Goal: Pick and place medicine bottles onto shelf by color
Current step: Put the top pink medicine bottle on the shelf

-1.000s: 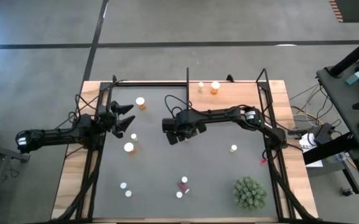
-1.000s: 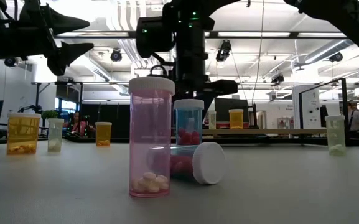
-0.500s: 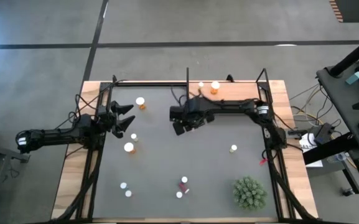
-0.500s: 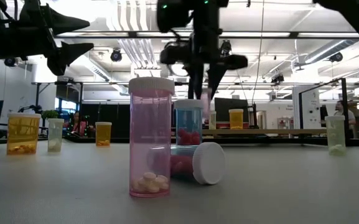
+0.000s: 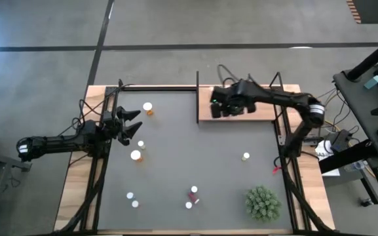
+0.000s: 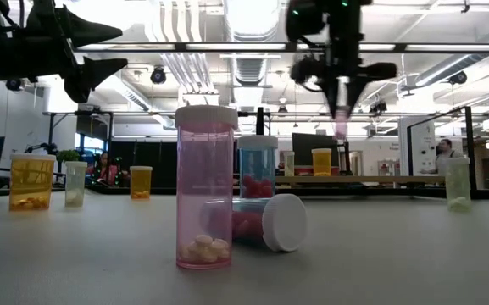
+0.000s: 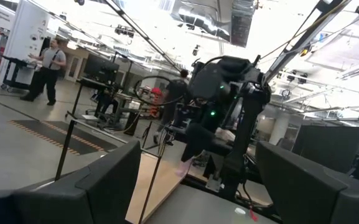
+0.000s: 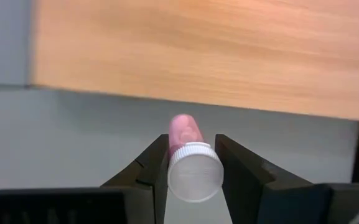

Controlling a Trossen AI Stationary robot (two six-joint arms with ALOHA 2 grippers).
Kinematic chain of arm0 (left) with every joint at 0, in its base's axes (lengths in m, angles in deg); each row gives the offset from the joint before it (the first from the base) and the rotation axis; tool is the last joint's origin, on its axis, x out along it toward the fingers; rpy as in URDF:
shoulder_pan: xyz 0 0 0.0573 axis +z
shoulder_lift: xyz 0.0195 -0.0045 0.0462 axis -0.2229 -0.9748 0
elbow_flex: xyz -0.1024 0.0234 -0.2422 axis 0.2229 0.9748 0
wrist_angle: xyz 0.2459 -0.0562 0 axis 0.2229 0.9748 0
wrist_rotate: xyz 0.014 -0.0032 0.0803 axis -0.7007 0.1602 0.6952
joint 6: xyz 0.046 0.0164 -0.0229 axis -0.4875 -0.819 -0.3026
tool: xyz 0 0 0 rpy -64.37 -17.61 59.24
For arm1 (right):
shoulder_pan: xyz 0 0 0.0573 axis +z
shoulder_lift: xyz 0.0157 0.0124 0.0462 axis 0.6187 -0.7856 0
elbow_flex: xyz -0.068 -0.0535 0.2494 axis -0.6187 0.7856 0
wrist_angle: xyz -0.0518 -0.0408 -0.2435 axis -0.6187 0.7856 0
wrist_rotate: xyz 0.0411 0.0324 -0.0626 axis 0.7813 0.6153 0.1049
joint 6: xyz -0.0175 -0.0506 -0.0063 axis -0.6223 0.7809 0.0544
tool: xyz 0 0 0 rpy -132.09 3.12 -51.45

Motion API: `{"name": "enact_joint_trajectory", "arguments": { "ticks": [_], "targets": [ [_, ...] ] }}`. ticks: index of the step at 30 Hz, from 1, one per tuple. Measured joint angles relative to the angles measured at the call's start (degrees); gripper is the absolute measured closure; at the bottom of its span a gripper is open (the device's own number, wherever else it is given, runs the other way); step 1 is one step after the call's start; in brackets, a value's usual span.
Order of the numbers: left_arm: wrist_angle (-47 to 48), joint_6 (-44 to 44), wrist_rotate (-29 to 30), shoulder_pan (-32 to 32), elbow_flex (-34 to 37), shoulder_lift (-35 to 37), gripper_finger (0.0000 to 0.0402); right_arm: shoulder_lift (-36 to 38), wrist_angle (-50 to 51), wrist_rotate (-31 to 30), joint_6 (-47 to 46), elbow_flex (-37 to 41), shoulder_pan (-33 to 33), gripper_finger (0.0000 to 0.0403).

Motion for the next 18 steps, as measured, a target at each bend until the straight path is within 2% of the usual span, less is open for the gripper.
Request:
{"name": "enact_joint_trajectory", "arguments": {
  "ticks": [5, 9, 18],
  "targets": [
    [0.0, 0.0, 0.0, 0.0, 0.0, 0.0, 0.0100, 4.6, -2.4, 0.1, -1.3, 6.7, -4.6, 0.0296],
    [0.0, 0.0, 0.0, 0.0, 0.0, 0.0, 0.0100, 5.4, -4.3, 0.3, -1.5, 9.7, -8.4, 0.0296],
    [0.0, 0.0, 0.0, 0.0, 0.0, 0.0, 0.0100, 2.7, -9.5, 1.6, -0.7, 10.1, -17.3, 0.0296]
  ]
}}
